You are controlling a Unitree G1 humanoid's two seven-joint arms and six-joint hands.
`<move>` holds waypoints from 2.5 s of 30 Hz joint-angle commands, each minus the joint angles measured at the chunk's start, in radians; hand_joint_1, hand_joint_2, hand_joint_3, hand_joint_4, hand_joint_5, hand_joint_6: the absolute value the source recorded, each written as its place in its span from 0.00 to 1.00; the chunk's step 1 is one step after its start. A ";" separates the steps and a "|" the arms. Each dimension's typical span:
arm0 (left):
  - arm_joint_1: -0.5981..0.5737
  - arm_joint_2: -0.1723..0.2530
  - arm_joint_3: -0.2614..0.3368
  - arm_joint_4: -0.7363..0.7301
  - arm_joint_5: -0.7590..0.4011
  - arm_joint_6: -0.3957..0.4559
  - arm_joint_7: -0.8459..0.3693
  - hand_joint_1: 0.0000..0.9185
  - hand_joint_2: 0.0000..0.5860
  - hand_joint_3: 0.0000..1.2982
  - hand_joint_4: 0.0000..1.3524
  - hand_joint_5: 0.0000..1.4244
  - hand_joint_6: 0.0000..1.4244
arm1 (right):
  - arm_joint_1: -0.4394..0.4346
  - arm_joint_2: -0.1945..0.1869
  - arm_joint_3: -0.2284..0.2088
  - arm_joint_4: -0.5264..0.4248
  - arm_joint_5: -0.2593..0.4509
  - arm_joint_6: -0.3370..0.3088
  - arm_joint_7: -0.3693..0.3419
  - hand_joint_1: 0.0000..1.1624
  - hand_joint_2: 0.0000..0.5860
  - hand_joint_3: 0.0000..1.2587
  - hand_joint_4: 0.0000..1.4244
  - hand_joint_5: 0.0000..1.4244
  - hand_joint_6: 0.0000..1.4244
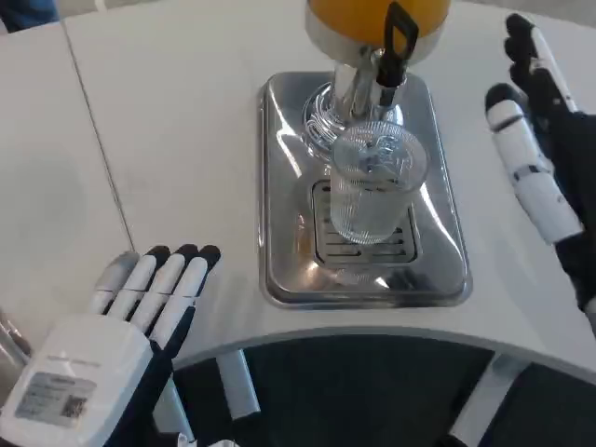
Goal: Grasp the cup under the faucet to collect the drink, then remove the cup.
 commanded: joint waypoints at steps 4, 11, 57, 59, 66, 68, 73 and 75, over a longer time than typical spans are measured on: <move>0.013 -0.007 0.000 0.003 -0.004 -0.011 -0.005 0.00 0.03 0.00 0.00 0.00 0.00 | -0.080 0.017 0.036 0.044 0.034 0.020 -0.044 0.00 0.97 0.00 0.00 0.00 0.00; 0.001 -0.006 0.009 0.011 -0.012 -0.005 -0.007 0.00 0.04 0.00 0.00 0.00 0.00 | -0.128 0.043 0.083 0.067 0.057 0.017 -0.071 0.00 0.98 0.00 0.00 0.00 0.00; -0.026 -0.011 0.021 0.055 -0.053 -0.017 0.000 0.00 0.05 0.00 0.00 0.00 0.00 | -0.276 -0.102 0.263 0.067 0.047 0.175 0.021 0.00 0.94 0.00 0.00 0.00 0.00; -0.025 -0.011 0.021 0.054 -0.054 -0.019 0.000 0.00 0.05 0.00 0.00 0.00 0.00 | -0.296 -0.137 0.283 0.061 0.012 0.193 0.046 0.00 0.92 0.00 0.00 0.00 0.00; -0.025 -0.011 0.021 0.052 -0.054 -0.020 0.000 0.00 0.05 0.00 0.00 0.00 0.00 | -0.341 -0.257 0.384 0.061 -0.157 0.192 0.141 0.00 0.91 0.00 0.00 0.00 0.00; -0.030 -0.011 0.020 0.055 -0.055 -0.019 0.000 0.00 0.05 0.00 0.00 0.00 0.00 | -0.354 -0.282 0.417 0.056 -0.212 0.194 0.175 0.00 0.91 0.00 0.00 0.00 0.00; -0.044 -0.019 0.016 0.062 -0.059 -0.011 -0.002 0.00 0.05 0.00 0.00 0.00 0.01 | -0.360 -0.302 0.459 0.043 -0.338 0.189 0.243 0.00 0.91 0.00 0.00 0.00 0.00; -0.054 -0.025 0.015 0.067 -0.063 -0.006 -0.005 0.00 0.05 0.00 0.00 0.00 0.01 | -0.365 -0.309 0.463 0.035 -0.382 0.185 0.273 0.00 0.91 0.00 0.00 0.00 0.00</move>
